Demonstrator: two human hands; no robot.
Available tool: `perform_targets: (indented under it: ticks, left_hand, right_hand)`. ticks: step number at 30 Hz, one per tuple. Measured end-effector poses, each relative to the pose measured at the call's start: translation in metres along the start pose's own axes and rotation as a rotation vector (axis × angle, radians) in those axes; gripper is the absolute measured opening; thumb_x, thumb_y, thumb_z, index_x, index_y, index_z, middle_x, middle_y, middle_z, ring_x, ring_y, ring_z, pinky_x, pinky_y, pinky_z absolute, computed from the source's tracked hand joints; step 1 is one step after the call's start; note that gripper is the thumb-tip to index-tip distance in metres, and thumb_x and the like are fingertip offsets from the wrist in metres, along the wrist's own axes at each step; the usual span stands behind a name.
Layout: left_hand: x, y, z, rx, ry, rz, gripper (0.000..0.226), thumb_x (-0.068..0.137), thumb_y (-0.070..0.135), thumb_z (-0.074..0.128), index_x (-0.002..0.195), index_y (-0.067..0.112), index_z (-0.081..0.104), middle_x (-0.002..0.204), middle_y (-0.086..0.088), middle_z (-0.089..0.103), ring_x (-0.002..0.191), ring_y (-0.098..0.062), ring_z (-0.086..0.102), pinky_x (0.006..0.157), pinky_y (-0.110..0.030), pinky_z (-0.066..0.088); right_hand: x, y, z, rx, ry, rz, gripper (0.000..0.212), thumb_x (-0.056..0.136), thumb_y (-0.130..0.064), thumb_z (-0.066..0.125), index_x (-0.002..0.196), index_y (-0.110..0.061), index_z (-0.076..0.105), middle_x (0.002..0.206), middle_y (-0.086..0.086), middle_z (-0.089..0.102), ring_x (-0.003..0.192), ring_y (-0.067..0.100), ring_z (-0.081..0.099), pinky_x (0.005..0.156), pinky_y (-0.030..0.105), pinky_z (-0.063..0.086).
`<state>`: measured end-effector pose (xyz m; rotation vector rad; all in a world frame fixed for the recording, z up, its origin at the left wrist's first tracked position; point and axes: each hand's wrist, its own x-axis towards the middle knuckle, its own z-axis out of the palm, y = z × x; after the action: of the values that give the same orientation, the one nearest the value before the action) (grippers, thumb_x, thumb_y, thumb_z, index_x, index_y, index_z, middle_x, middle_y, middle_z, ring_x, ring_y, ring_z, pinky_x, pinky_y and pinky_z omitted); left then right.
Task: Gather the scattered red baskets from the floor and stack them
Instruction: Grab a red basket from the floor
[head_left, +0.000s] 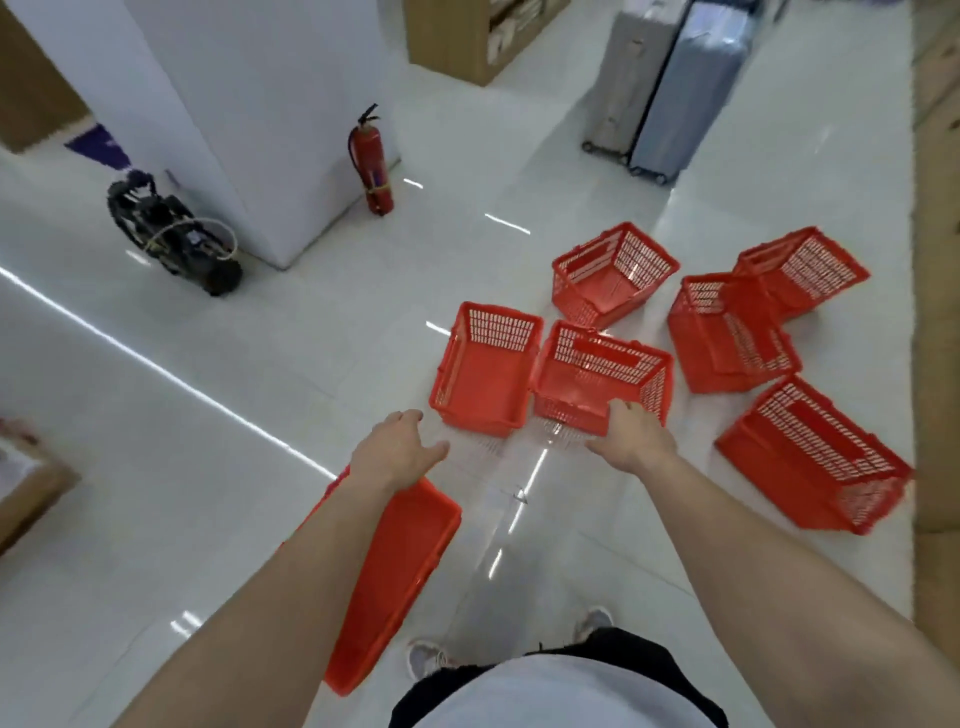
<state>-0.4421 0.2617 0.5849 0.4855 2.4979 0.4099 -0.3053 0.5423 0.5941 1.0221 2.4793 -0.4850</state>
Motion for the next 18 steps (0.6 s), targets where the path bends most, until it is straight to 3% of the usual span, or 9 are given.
perform_targets:
  ticks: [4,7,11,14,18]
  left_hand:
    - [0.016,0.105,0.023,0.083,-0.033,0.147,0.073,0.083,0.057,0.061,0.140,0.013,0.047,0.138,-0.010,0.053,0.125,-0.028,0.051,0.103,-0.041,0.043]
    - [0.021,0.187,0.050,0.129,-0.048,0.218,0.070,0.085,0.055,0.061,0.138,0.011,0.049,0.136,-0.011,0.054,0.124,-0.028,0.053,0.102,-0.041,0.043]
    - [0.039,0.287,0.094,0.182,-0.112,0.300,0.070,0.074,0.069,0.051,0.125,0.022,0.058,0.124,-0.002,0.062,0.108,-0.023,0.060,0.093,-0.043,0.051]
    - [0.051,0.358,0.126,0.230,-0.153,0.391,0.081,0.071,0.072,0.049,0.132,0.019,0.054,0.129,-0.004,0.061,0.114,-0.024,0.059,0.096,-0.044,0.050]
    - [0.056,0.451,0.161,0.313,-0.206,0.502,0.071,0.083,0.059,0.057,0.138,0.015,0.049,0.136,-0.008,0.056,0.120,-0.027,0.056,0.101,-0.044,0.046]
  right_hand:
    - [0.003,0.101,-0.028,0.117,0.038,0.087,0.066,0.078,-0.052,0.069,0.130,-0.017,0.050,0.131,0.012,0.056,0.119,0.036,0.055,0.095,0.047,0.049]
    - [0.003,0.181,-0.045,0.166,0.048,0.157,0.069,0.081,-0.050,0.068,0.137,-0.016,0.049,0.138,0.013,0.053,0.125,0.036,0.052,0.098,0.045,0.048]
    - [0.005,0.293,-0.062,0.216,0.066,0.316,0.069,0.084,-0.047,0.066,0.139,-0.013,0.046,0.142,0.014,0.048,0.130,0.036,0.048,0.099,0.045,0.045]
    - [-0.002,0.372,-0.071,0.277,0.065,0.430,0.067,0.083,-0.047,0.064,0.138,-0.014,0.045,0.138,0.013,0.050,0.126,0.036,0.050,0.097,0.045,0.047]
    - [-0.012,0.456,-0.077,0.326,0.051,0.548,0.064,0.080,-0.047,0.065,0.133,-0.016,0.048,0.131,0.010,0.054,0.120,0.034,0.054,0.090,0.044,0.048]
